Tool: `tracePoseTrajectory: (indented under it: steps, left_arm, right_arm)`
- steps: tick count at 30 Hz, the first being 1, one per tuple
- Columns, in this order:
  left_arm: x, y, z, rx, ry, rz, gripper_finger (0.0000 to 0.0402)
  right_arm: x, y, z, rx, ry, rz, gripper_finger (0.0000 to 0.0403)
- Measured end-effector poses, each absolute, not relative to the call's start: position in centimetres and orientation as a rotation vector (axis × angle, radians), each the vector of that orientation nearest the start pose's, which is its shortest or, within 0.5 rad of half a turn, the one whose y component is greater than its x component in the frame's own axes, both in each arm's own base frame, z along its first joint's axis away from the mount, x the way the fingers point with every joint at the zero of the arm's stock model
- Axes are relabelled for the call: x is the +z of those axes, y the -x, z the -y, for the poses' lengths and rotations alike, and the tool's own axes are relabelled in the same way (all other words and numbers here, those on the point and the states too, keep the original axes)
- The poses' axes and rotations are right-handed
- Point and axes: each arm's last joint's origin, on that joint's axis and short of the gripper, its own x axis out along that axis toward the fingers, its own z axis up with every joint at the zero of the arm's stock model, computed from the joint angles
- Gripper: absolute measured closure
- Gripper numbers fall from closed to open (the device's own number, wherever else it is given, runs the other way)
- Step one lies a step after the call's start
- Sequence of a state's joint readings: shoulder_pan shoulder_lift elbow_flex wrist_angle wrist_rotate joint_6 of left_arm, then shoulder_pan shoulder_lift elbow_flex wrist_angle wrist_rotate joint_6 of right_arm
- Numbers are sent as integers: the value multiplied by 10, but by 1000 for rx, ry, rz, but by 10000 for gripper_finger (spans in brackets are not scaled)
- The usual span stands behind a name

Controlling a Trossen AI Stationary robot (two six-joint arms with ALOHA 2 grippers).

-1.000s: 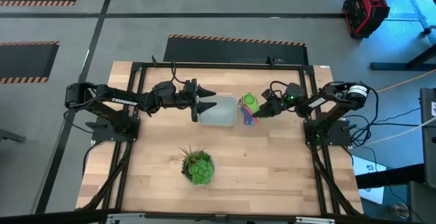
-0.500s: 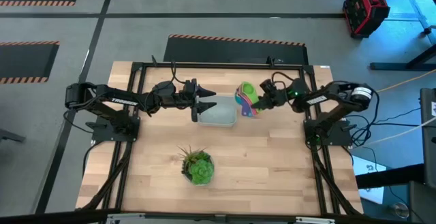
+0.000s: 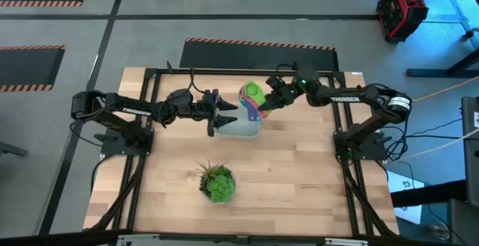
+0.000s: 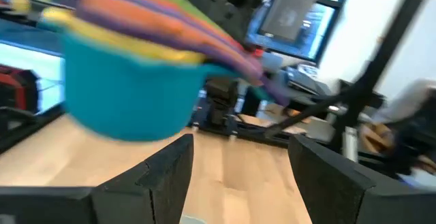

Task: Nest measuring cups in basket
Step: Put the stacked measuring cups into the gray bin

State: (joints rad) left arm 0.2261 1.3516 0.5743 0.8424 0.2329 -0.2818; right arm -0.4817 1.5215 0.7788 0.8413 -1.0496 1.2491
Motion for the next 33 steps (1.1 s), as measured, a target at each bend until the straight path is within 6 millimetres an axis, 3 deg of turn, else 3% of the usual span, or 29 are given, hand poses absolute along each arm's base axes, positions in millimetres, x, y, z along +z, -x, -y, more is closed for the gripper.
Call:
tracePoseTrajectory:
  steps: [9,23,30,33]
  left_arm:
    - [261,-248,-57,-78,217,74,168]
    - [272,-197,-53,202,123,-157,168]
    - [272,-190,-53,245,124,-187,168]
    - [271,-191,-53,248,124,-193,168]
  right_arm:
    - [256,-304,118,427,-1055,-434,318]
    - [198,-335,106,398,-1129,-573,318]
    - [180,-346,102,383,-1157,-581,318]
    - [184,-354,102,397,-1157,-576,318]
